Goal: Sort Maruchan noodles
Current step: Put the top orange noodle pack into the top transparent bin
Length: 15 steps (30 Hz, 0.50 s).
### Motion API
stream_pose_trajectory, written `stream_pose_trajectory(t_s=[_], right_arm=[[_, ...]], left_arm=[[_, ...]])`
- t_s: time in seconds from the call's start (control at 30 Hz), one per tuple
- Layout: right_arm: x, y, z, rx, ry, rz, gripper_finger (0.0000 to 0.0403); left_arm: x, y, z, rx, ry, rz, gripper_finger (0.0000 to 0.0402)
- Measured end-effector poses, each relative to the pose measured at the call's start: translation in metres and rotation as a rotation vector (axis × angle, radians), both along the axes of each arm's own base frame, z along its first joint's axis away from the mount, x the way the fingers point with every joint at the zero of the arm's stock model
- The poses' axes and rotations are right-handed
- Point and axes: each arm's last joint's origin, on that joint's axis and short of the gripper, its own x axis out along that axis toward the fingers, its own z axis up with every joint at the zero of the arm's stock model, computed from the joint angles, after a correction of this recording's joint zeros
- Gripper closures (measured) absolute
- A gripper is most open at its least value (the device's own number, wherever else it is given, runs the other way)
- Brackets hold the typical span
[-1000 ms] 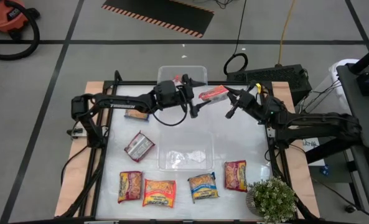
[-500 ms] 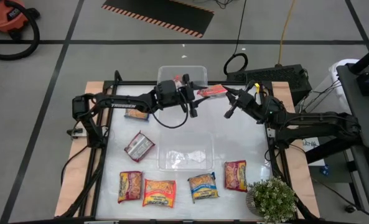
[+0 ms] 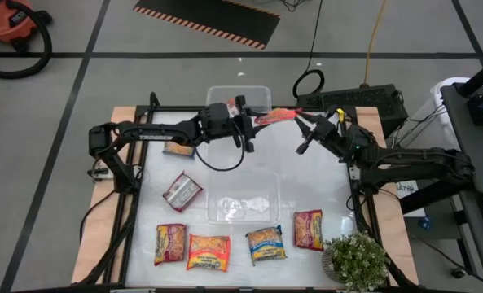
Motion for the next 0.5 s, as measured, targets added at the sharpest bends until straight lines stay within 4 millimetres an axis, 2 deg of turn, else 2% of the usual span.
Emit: stream_pose_trajectory(t_s=[0.23,0.5], right_arm=[[-0.017,0.002,0.007,0.030,-0.016,-0.042,0.0279],[-0.024,0.003,0.006,0.062,-0.004,-0.062,0.0264]], left_arm=[[-0.023,0.006,0.016,0.195,0.165,0.126,0.0258],[-0.041,0.031,0.017,0.354,0.342,0.293,0.0257]])
